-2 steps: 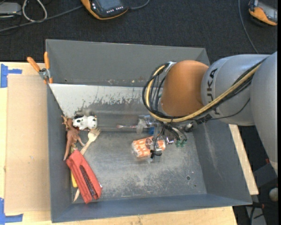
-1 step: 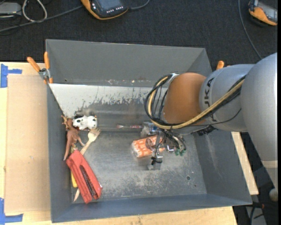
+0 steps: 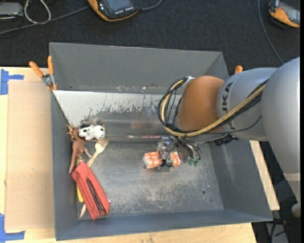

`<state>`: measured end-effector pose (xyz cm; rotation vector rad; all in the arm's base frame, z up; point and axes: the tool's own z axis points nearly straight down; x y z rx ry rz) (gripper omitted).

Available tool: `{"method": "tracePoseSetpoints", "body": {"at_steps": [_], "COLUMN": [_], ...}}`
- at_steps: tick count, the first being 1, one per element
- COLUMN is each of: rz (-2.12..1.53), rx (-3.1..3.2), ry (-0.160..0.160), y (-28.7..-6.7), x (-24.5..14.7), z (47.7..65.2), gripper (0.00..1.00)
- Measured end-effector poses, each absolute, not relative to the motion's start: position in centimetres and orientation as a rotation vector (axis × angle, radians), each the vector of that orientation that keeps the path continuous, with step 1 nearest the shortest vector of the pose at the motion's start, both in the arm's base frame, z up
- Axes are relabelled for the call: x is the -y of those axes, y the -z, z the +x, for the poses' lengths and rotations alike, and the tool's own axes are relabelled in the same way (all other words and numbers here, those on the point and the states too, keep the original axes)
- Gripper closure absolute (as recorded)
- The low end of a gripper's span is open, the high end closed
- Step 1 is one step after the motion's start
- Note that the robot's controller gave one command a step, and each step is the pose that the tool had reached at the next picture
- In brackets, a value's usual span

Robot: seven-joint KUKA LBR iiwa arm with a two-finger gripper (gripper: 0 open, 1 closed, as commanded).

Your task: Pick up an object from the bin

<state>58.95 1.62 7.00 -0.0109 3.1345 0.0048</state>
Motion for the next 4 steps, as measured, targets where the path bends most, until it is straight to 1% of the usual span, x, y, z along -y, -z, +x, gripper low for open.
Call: {"method": "tracePoseSetpoints", "body": {"at_steps": [1,2,3,4], "rz": [-0.012,-0.015,-0.019,-0.021], "rx": [-3.135,-3.139,-3.137,-3.135], "ry": [-0.005,-0.005,-0.005,-0.005], "y": [-7.1,-10.2,-12.7,-13.4], "x": [-1.6,-1.6,-1.7,-1.7], "z": [58.9,58.8,58.9,58.9], "gripper": [1.0,1.0,1.0,1.0]}}
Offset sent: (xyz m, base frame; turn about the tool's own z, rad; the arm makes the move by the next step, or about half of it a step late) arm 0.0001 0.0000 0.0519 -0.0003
